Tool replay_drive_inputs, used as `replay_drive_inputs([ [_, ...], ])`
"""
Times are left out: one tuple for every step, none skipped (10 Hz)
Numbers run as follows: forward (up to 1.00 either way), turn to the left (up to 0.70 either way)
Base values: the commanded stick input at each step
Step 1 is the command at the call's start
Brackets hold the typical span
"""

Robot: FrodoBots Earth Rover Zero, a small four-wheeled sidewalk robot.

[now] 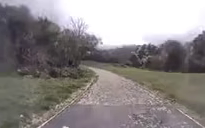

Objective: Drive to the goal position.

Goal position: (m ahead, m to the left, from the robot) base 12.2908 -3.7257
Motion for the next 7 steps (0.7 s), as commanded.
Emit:
replay_drive_inputs([
  [0.85, 0.00],
  [0.85, 0.00],
  [0.85, 0.00],
  [0.85, -0.15],
  [0.85, -0.27],
  [0.85, -0.27],
  [0.85, -0.15],
])
